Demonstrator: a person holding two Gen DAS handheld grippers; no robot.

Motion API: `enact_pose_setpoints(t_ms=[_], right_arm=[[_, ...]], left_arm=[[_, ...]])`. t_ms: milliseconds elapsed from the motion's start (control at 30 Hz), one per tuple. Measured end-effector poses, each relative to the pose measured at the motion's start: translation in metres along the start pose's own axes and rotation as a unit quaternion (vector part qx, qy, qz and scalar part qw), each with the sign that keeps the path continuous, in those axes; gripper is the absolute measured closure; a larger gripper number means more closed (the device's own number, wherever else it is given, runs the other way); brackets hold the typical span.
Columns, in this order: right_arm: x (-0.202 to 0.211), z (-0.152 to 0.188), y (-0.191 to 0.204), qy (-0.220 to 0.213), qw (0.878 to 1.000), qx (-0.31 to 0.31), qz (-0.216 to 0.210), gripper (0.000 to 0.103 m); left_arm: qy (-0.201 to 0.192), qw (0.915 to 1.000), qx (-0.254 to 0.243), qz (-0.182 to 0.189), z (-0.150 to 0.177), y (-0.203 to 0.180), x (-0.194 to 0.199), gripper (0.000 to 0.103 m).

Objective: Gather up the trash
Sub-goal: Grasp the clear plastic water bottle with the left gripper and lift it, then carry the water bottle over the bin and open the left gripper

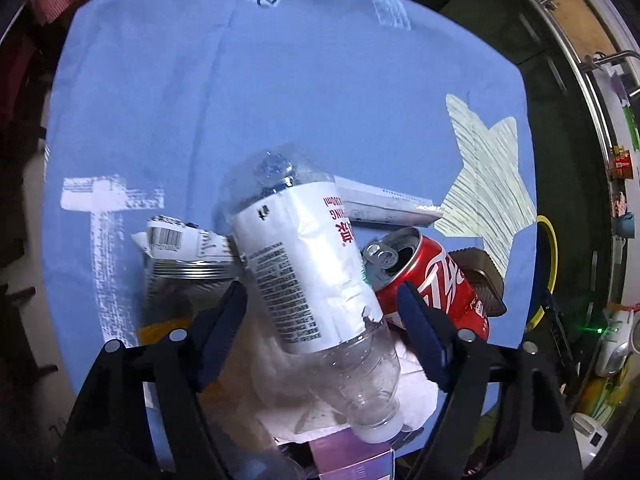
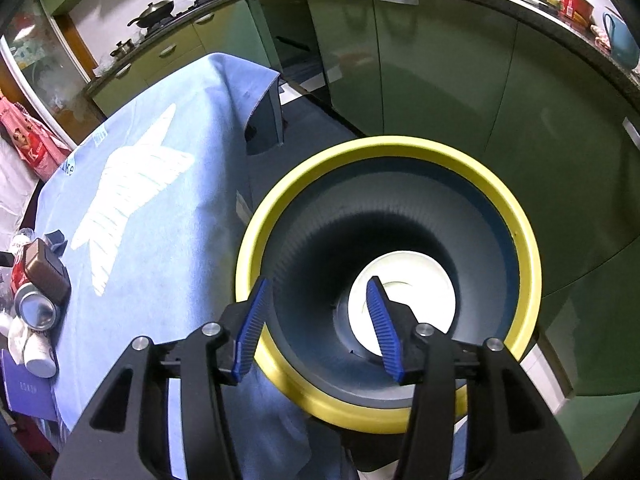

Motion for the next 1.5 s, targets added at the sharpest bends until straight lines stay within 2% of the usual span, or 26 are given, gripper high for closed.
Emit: enact_pose_setpoints(t_ms=[167,200,333,700,867,1033,1300,1433,1500], right_arm=[[-0.006,-0.001,-0.002,0.001,1.000,-0.003,-0.007,0.055],[-0.007,-0.001,-0.001,0.002,1.000,-0.002,-0.010,0.055],[-0.014,0.000,0.001,0.007,1.000,0.002,-0.018,0.055],[-0.013,0.002,0.003,0.002,1.000,0.003,-0.024,0.055],[-0.011,0.002,0.004,0.000,1.000,0.006,-0.028,0.055],[-0.006,0.002,0.007,-0.004,0.999,0.011,-0.035,0.055],[0.010,0.004,0.001,-0.018,0.999,0.008,-0.040,0.055],[0.023,0.010,-0.016,-0.028,0.999,-0.007,-0.035,0.055],[0.032,0.015,-0.026,-0.033,0.999,-0.016,-0.029,0.055]], left_arm=[[0.009,0.9997,-0.010,-0.020,-0.006,-0.005,-0.011,0.038],[0.009,0.9997,-0.011,-0.020,-0.011,-0.006,-0.014,0.043],[0.011,0.9995,-0.019,-0.021,-0.016,-0.010,-0.023,0.049],[-0.006,0.9986,-0.050,-0.017,-0.020,-0.017,-0.008,0.050],[-0.024,0.9977,-0.062,-0.015,-0.020,-0.025,0.009,0.050],[-0.048,0.9940,-0.095,-0.024,-0.016,-0.044,0.032,0.050],[-0.066,0.9812,-0.180,-0.021,0.007,-0.099,0.066,0.050],[-0.059,0.9689,-0.240,-0.005,0.024,-0.150,0.063,0.050],[-0.049,0.9580,-0.282,0.003,0.034,-0.186,0.053,0.050]])
Point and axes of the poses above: each gripper's, at about its wrist camera, not at the fingertips, and x roughly against the way its jaws point, y to its left, z to its underside, the point moved 2 cm from there along -x, roughly the way its jaws point, and after that the axes turned 1 degree about -x, right-handed, at the moved point
